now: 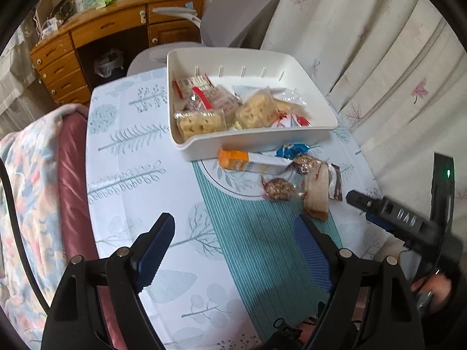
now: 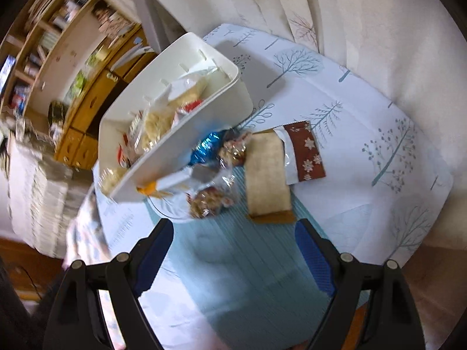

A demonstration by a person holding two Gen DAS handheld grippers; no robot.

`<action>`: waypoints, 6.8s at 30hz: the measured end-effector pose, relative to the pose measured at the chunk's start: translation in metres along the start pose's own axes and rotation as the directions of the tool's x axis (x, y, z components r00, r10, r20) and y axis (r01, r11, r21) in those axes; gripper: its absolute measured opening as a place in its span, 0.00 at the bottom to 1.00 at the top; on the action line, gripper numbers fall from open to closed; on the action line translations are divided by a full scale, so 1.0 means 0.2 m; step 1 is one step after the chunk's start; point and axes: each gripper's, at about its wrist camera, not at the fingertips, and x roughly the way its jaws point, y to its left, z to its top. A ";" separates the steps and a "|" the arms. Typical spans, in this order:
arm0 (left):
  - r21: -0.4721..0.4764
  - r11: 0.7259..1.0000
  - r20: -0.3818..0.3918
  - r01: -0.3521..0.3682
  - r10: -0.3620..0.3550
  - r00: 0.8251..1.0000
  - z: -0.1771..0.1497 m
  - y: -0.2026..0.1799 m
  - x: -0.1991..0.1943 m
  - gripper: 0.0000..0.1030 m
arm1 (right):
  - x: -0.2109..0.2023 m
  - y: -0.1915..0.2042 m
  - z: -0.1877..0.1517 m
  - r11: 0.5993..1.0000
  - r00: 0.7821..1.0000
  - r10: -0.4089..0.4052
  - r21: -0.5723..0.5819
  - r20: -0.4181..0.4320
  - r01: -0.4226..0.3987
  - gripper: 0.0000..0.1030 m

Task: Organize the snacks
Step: 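Withdraw both tools from the tray back toward the remaining snacks, then reach left tool to small clear nut bag while right tool reaches brown snowflake packet, then grasp and lift nut bag with left tool while right tool lifts snowflake packet, then carry both packets over the white tray and open both tools to drop them, then withdraw both tools from the tray toward the remaining snacks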

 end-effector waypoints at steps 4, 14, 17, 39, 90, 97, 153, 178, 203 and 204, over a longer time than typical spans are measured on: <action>-0.016 1.000 -0.032 0.015 -0.015 0.999 0.01 -0.02 0.04 0.87 | 0.02 -0.02 -0.05 0.994 0.999 -0.022 -0.108 0.049 0.027 0.84; -0.090 0.996 -0.119 0.009 -0.019 0.993 0.06 -0.17 0.24 0.88 | 0.07 -0.10 0.01 0.929 0.992 -0.024 -0.363 0.122 0.067 0.84; -0.105 0.994 -0.151 -0.006 -0.010 0.988 0.09 -0.22 0.33 0.88 | 0.11 -0.13 0.06 0.910 0.994 -0.014 -0.411 0.107 0.057 0.84; -0.107 0.974 -0.345 -0.202 0.154 0.926 0.21 -0.48 0.95 0.88 | 0.46 -0.28 0.35 0.823 0.984 0.046 -0.551 -0.173 -0.135 0.77; -0.046 0.965 -0.426 -0.258 0.214 0.879 0.15 -0.69 1.00 0.49 | 0.42 -0.35 0.44 0.876 0.967 0.052 -0.454 -0.248 -0.163 0.34; 0.002 0.976 -0.414 -0.217 0.199 0.888 0.17 -0.62 0.78 0.49 | 0.30 -0.24 0.44 0.858 0.978 0.084 -0.485 -0.190 -0.168 0.34; 0.026 0.997 -0.030 -0.070 0.071 0.997 0.98 0.08 0.27 0.75 | 0.19 0.67 0.67 0.862 0.982 0.172 -0.494 0.075 -0.113 0.62; -0.086 0.996 0.115 -0.021 0.031 0.993 0.47 0.15 -0.09 0.82 | -0.02 0.27 0.23 0.938 0.984 0.086 -0.345 0.158 -0.026 0.70; -0.511 0.848 -0.208 -0.138 0.034 0.978 0.05 0.02 0.43 0.84 | 0.19 0.11 0.25 0.857 0.993 0.111 -0.504 -0.028 -0.110 0.70; -0.524 0.840 -0.213 -0.143 0.033 0.976 0.04 0.01 0.45 0.84 | 0.19 0.11 0.26 0.846 0.993 0.115 -0.520 -0.033 -0.115 0.70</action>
